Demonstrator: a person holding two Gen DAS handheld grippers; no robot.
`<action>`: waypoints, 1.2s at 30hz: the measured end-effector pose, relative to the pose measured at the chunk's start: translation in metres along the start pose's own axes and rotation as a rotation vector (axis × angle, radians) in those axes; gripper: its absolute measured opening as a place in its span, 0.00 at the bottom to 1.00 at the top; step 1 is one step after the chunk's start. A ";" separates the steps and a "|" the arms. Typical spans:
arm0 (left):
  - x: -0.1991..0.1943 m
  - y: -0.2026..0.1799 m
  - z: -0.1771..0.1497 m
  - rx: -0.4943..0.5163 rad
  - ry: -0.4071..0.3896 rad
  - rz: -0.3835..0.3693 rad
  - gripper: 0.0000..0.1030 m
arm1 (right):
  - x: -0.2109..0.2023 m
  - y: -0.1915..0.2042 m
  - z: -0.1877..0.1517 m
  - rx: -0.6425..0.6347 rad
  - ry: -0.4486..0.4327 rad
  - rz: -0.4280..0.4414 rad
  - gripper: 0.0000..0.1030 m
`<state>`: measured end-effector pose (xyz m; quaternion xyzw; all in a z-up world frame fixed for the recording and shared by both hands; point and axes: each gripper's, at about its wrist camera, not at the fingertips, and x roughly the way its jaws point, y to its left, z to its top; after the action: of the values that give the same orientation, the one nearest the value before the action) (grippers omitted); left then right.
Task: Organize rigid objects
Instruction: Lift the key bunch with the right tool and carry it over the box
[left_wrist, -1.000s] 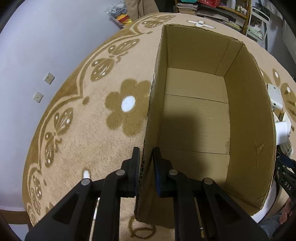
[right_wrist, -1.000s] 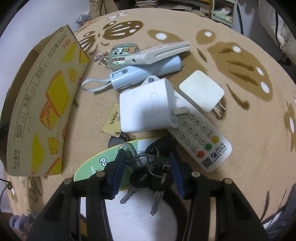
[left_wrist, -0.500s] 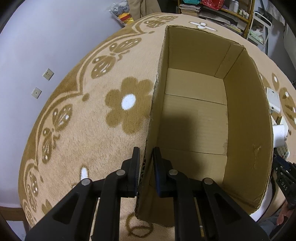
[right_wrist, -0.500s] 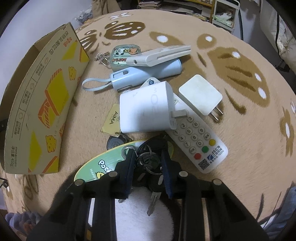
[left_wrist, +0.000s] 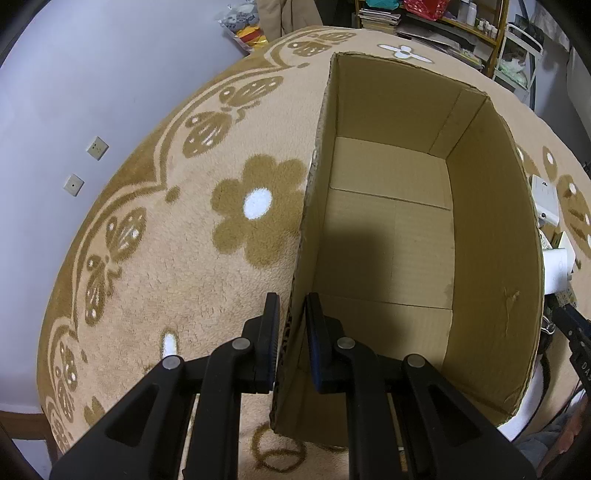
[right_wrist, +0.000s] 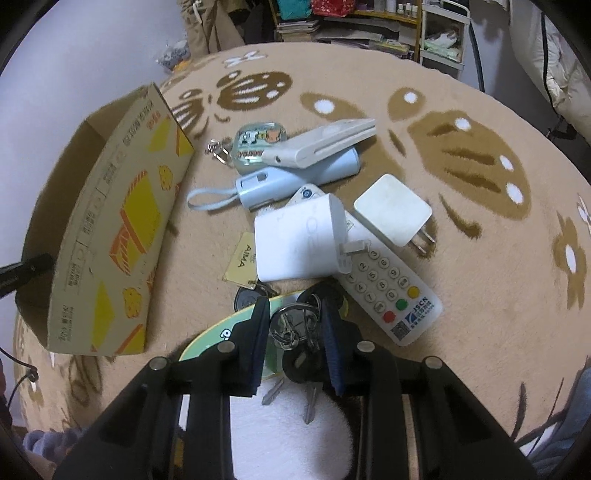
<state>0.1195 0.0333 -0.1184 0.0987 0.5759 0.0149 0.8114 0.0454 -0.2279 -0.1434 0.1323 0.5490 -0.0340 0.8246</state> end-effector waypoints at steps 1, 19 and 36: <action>0.000 0.000 0.000 -0.003 -0.001 -0.001 0.13 | -0.001 -0.001 0.000 0.002 -0.004 0.003 0.29; -0.002 0.005 0.001 -0.045 -0.001 -0.024 0.13 | -0.036 0.007 0.013 -0.019 -0.120 0.066 0.29; -0.002 0.006 0.001 -0.039 0.000 -0.024 0.13 | -0.086 0.048 0.049 -0.104 -0.266 0.161 0.29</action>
<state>0.1201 0.0391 -0.1148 0.0759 0.5768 0.0164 0.8132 0.0646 -0.2021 -0.0383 0.1271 0.4235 0.0435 0.8959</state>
